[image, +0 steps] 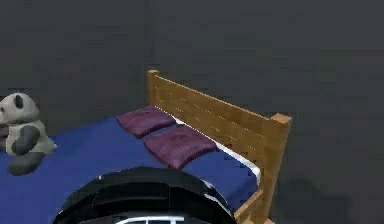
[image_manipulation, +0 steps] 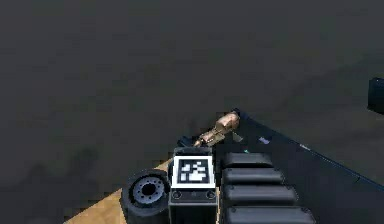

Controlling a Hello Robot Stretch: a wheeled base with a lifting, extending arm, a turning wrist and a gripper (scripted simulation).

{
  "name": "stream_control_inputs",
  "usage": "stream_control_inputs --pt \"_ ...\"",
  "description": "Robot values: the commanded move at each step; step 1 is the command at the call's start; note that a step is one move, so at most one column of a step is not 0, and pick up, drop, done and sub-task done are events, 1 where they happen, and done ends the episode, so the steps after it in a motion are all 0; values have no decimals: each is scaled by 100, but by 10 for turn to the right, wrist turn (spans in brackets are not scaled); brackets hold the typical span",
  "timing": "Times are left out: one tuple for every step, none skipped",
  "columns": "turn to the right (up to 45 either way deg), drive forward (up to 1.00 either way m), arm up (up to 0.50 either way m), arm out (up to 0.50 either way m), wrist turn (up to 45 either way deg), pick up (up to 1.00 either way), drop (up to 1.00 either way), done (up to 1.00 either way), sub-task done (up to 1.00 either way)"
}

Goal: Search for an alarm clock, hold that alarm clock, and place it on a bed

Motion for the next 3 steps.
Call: stream_control_inputs --pt "-450 0 0 0 0 0 0 0 0" --pt "-450 0 0 0 0 0 0 0 0" --pt "-270 0 0 0 0 0 0 0 0"
